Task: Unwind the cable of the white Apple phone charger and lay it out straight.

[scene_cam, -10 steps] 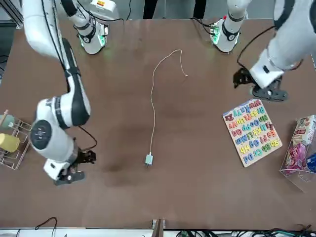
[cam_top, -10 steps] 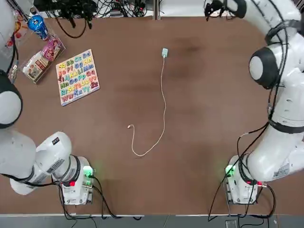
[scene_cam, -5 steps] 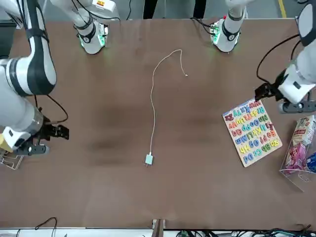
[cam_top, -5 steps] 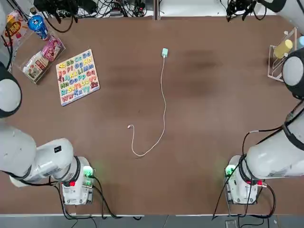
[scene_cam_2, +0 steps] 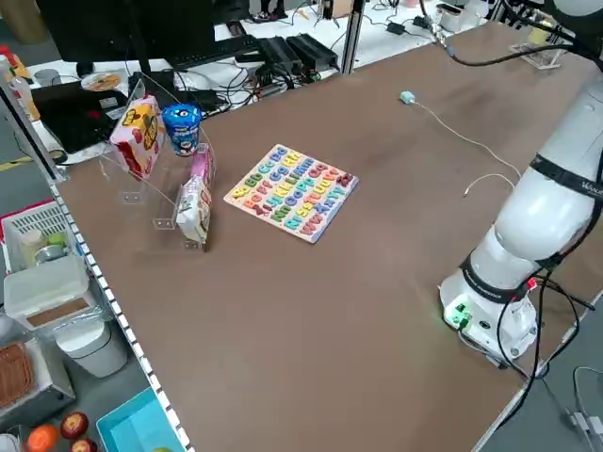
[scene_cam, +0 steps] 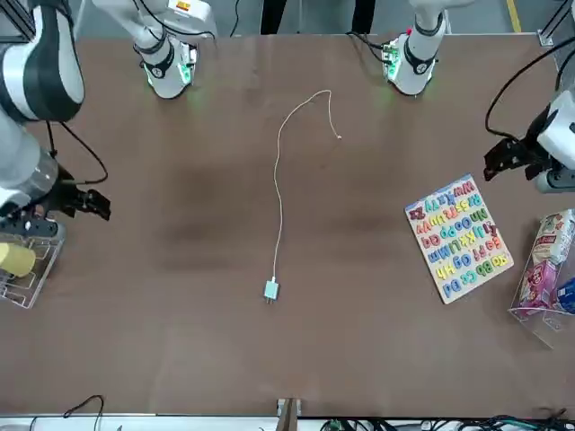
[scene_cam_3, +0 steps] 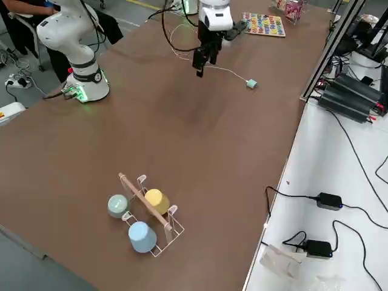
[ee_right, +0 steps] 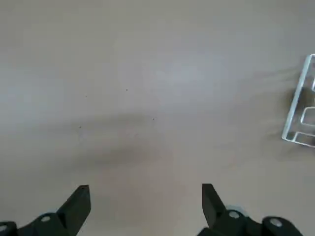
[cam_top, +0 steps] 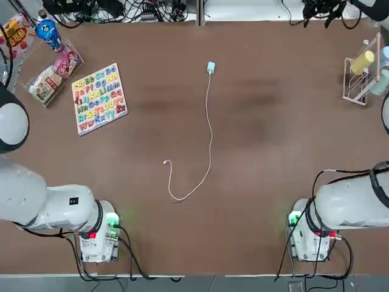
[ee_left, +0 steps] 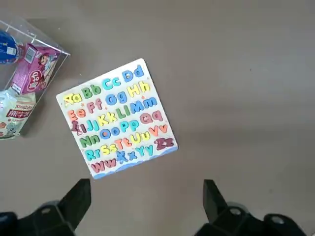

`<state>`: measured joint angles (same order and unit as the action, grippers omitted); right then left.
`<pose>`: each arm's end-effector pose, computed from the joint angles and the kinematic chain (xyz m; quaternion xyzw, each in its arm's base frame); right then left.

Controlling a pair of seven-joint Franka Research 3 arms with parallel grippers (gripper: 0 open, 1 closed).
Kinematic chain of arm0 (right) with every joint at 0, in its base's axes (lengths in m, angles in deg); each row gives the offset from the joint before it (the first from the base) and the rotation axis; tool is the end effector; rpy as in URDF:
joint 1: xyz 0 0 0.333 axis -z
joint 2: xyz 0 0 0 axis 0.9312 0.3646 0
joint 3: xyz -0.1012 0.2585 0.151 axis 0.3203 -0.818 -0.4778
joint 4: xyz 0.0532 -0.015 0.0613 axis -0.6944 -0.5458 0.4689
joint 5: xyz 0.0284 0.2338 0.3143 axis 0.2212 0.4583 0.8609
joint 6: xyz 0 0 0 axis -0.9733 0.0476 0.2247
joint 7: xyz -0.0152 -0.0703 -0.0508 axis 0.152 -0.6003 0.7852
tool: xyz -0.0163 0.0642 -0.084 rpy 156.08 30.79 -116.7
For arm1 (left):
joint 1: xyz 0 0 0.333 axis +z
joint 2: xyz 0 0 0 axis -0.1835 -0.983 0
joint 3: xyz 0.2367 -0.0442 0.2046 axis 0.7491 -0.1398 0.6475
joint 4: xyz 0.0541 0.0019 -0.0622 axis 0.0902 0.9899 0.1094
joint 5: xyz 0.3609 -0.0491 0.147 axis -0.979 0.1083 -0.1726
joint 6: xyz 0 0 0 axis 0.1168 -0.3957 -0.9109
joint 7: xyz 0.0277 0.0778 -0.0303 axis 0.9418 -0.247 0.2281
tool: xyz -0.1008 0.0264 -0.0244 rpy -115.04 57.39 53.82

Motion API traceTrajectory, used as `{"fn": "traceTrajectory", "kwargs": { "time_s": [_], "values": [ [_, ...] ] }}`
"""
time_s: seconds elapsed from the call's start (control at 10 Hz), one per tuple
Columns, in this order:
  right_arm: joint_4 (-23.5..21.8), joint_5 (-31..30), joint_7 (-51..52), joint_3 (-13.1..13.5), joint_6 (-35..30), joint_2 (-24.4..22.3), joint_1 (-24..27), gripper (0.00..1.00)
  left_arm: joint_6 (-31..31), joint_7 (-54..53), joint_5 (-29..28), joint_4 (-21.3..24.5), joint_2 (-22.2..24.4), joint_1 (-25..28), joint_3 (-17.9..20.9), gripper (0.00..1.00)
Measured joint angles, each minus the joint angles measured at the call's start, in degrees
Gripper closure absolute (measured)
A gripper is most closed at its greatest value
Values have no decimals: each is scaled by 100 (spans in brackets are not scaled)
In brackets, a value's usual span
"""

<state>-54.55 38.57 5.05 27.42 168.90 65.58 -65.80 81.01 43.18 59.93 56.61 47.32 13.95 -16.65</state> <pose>0.5886 0.0160 0.5320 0.9987 -0.0464 0.0160 0.0158 0.5651 -0.0454 0.6242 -0.9999 0.0092 -0.0031 0.0084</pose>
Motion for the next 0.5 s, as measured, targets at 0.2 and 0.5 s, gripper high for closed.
{"fn": "traceTrajectory", "kwargs": {
  "time_s": [0.2,0.5],
  "values": [
    [155,0,-55,-108,-97,-168,2,0,-65,0,0,-56,83,-349,397,0],
    [697,0,-83,-285,-605,-207,2,0,-87,-10,1,-69,168,-535,640,0]
  ]
}}
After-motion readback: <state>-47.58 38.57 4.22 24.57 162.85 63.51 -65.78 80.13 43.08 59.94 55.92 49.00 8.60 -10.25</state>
